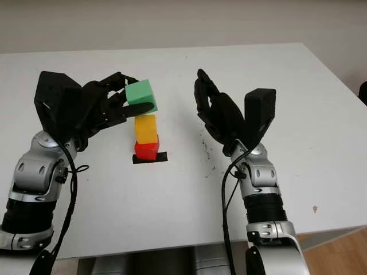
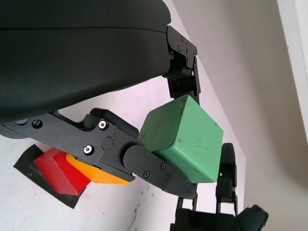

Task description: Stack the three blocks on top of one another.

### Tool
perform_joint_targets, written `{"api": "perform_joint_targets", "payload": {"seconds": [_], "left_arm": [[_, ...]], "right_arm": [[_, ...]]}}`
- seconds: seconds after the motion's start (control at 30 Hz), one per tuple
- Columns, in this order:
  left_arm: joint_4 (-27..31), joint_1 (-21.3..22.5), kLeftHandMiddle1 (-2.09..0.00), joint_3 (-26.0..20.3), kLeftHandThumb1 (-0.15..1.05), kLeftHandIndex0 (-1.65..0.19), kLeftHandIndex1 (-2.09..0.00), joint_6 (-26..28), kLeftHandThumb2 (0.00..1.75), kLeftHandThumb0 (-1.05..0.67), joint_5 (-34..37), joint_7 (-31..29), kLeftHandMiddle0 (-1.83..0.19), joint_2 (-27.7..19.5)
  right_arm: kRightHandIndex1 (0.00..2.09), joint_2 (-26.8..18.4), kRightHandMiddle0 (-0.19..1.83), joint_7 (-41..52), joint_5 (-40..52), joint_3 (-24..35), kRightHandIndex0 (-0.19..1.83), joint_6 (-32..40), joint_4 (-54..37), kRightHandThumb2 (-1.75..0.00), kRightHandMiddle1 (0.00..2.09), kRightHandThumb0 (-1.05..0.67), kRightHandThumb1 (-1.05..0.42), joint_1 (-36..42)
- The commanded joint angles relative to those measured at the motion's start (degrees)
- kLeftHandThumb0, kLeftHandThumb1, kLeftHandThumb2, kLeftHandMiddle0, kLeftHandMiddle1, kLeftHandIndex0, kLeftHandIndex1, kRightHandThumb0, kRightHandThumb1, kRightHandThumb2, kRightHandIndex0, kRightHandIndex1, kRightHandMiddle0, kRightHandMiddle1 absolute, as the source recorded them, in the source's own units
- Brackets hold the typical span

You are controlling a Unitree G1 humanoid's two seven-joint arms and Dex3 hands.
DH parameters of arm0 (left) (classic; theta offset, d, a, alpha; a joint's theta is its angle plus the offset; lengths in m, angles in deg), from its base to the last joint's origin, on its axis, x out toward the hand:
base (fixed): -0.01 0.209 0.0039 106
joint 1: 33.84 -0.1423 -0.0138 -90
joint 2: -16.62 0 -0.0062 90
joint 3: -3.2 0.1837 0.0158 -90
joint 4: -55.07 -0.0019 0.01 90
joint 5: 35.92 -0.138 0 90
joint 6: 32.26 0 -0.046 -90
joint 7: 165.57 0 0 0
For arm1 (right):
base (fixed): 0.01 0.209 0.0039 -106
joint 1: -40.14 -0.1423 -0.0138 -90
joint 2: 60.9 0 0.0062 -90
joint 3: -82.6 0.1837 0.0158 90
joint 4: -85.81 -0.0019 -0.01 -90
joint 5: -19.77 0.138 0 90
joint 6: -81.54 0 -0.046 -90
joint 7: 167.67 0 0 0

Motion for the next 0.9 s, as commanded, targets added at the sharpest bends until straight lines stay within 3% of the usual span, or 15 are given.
{"api": "perform_joint_targets", "payload": {"seconds": [0.0, 0.5, 0.87], "left_arm": [[-0.3, -0.9, -0.05, 1.0, 0.98, -0.44, -1.63, -1.3, 0.05, -0.47, -0.9, -0.1, -0.08, -0.6], [-2.5, -2.8, -0.06, 2.8, 0.97, -0.41, -1.71, -6.8, 0.05, -0.44, -5.9, 1.0, -0.15, -1.8], [-2.6, -2.7, -0.06, 2.2, 0.97, -0.39, -1.71, -6.8, 0.05, -0.45, -6.3, 0.8, -0.15, -2.2]], "right_arm": [[0.05, 0.0, -0.14, 0.1, 0.0, -0.2, -0.16, 0.1, -0.8, -0.61, 0.06, -0.73, -1.05, -0.7], [0.05, -0.3, -0.15, 0.3, -0.1, -0.2, -0.16, 0.6, -1.2, -0.62, 0.05, -0.73, -1.05, -0.6], [0.05, -0.2, -0.15, 0.4, 0.1, -0.1, -0.16, 1.0, -1.2, -0.62, 0.05, -0.73, -1.05, -0.6]]}}
